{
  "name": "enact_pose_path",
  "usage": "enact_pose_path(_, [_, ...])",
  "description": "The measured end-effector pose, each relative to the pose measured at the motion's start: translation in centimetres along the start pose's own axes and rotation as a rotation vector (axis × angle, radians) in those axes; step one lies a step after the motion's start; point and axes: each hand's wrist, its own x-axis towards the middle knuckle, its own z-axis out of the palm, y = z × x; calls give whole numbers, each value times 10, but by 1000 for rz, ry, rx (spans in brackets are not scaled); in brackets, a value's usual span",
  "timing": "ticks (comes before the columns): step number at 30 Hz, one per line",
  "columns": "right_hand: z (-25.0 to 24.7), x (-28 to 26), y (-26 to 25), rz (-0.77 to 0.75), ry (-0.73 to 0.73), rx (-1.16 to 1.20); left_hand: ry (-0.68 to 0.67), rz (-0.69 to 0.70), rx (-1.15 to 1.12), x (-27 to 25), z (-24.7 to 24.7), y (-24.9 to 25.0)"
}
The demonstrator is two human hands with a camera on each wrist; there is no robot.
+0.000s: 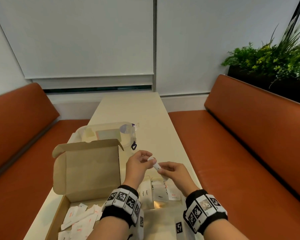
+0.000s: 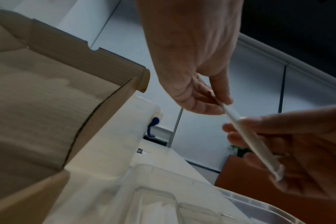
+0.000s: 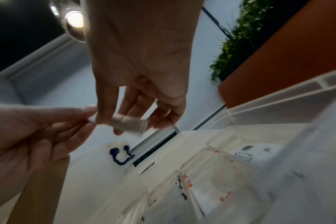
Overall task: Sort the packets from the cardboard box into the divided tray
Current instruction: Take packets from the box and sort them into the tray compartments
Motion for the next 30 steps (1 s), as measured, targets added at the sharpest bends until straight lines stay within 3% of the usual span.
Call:
enact_pose_path(4, [3, 2, -3, -31, 35, -14, -15, -37, -34, -6, 7, 1])
enact_pose_path(8, [2, 4, -4, -36, 93, 217, -134, -235, -22, -16, 6, -3])
enact_pose_path(16, [2, 4, 3, 27, 104, 538, -202, -266, -86, -23, 3, -2])
enact_pose_path(19, [4, 1, 3, 48, 95, 563, -169, -202, -97, -24, 4, -1])
enact_pose_path(24, [-1, -2, 6, 64, 201, 500, 0, 51, 191, -15, -7, 7])
enact_pose_path(28, [0, -6, 8, 47, 258, 295, -49, 83, 347, -12, -15, 6])
enact_pose_path(30, [2, -8, 3, -15, 211, 131, -90, 52, 341, -13, -19, 3])
